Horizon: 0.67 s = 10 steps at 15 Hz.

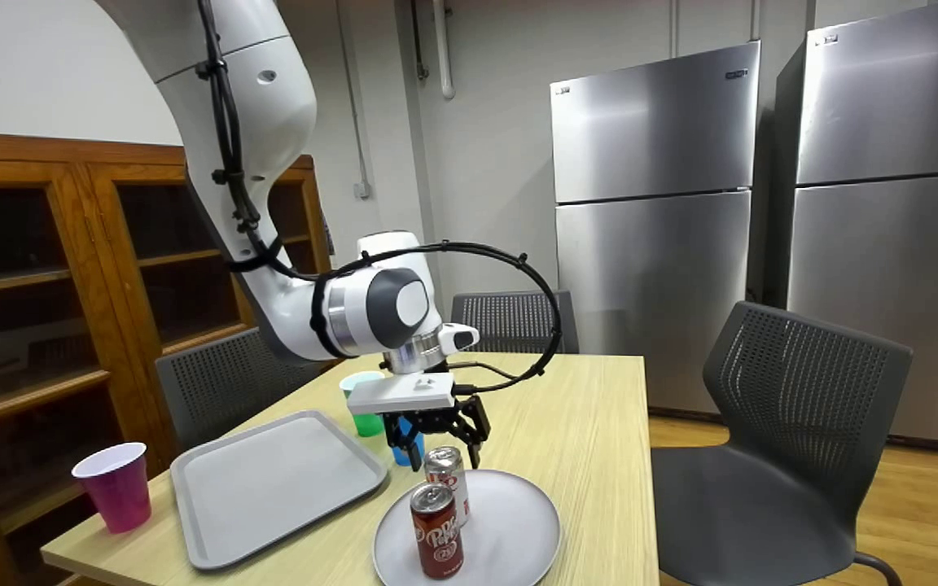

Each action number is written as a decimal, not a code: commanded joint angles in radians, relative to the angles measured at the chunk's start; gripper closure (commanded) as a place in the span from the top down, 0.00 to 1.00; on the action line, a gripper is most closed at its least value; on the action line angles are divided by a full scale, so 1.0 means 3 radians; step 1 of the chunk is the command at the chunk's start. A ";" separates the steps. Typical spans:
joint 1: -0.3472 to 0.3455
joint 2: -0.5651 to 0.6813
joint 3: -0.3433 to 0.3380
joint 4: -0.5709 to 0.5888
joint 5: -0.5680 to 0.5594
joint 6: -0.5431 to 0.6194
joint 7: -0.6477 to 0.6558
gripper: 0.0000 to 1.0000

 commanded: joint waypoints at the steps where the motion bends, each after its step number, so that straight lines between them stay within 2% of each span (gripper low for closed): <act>1: -0.0012 0.0020 0.0027 -0.0014 -0.0009 0.0089 0.0012 1.00; 5: -0.0013 0.0035 0.0032 -0.0012 0.0002 0.0100 0.0005 1.00; 6: -0.0018 0.0032 0.0037 -0.0016 0.0006 0.0106 -0.0006 0.91; 7: -0.0021 0.0030 0.0041 -0.0019 0.0008 0.0114 -0.0012 0.74; 10: -0.0019 0.0030 0.0039 -0.0020 0.0002 0.0124 -0.0013 0.49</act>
